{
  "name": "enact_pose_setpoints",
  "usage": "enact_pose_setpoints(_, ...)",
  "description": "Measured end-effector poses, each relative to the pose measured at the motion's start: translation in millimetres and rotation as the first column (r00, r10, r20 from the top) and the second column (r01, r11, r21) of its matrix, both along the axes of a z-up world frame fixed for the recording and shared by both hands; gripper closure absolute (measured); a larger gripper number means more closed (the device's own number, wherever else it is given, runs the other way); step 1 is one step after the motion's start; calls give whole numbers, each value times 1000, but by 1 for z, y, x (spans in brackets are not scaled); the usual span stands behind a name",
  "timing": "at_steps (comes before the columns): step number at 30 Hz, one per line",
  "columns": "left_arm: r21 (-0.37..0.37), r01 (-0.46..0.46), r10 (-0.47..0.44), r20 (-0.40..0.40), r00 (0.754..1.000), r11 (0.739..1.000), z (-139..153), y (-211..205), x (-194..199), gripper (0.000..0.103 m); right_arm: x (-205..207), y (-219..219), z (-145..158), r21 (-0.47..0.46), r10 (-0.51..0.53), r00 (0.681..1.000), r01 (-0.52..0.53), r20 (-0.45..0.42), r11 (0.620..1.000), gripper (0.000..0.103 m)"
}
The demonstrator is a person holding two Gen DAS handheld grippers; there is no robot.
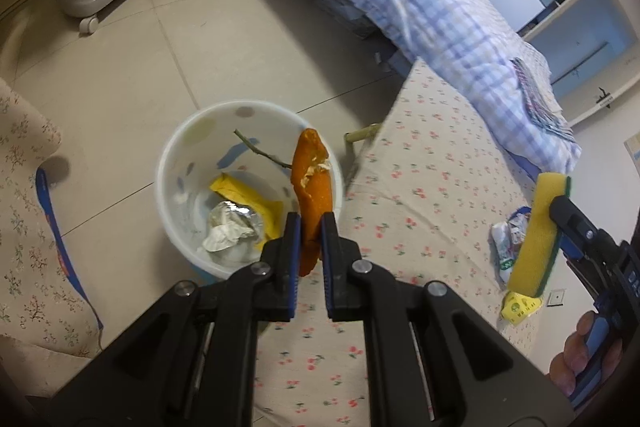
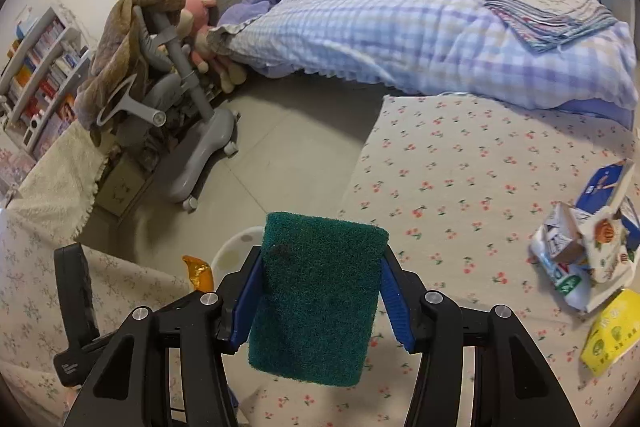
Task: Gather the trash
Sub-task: 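Carry the peel and sponge to the bucket and open both tools over it, then move both tools back over the remaining trash on the bed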
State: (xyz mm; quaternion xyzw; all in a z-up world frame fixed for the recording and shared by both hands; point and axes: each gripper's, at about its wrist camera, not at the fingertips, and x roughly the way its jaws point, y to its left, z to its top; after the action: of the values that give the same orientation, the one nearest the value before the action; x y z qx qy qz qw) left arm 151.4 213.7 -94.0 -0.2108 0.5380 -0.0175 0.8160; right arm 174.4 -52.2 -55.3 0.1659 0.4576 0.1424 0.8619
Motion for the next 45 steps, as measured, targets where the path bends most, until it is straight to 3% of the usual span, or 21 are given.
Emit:
enact_pose_setpoints(7,-29,-81,78,-98,992,996,-28,42,10,92,12,44,-7,20,58,998,-57,-15,998,47)
enact_pose_setpoints(15,-73,-117,109,-109,988,990,-36,60,17,91,23,103,-27,9,133,990,-133,-40,991,46)
enact_pose_setpoints(19,-67,-131,123,-110,986,989,-36,61,21,64,26,116,-30,13,139,990,-138,-36,990,46)
enact_pose_setpoints(26,-138,-157,146,-90,985,978,-22,71,10,64,34,131,-37,-9,134,990,-134,-43,991,46)
enact_pose_setpoints(33,-149,-179,170,-72,983,973,-16,78,9,64,42,145,-44,-13,147,988,-148,-44,989,42)
enact_pose_setpoints(38,-153,-177,168,-67,983,972,-15,79,9,64,46,149,-48,-23,124,991,-126,-50,992,33)
enact_pose_setpoints(45,-148,-159,152,-57,987,976,-12,74,8,64,47,146,-45,-11,117,991,-118,-63,993,33)
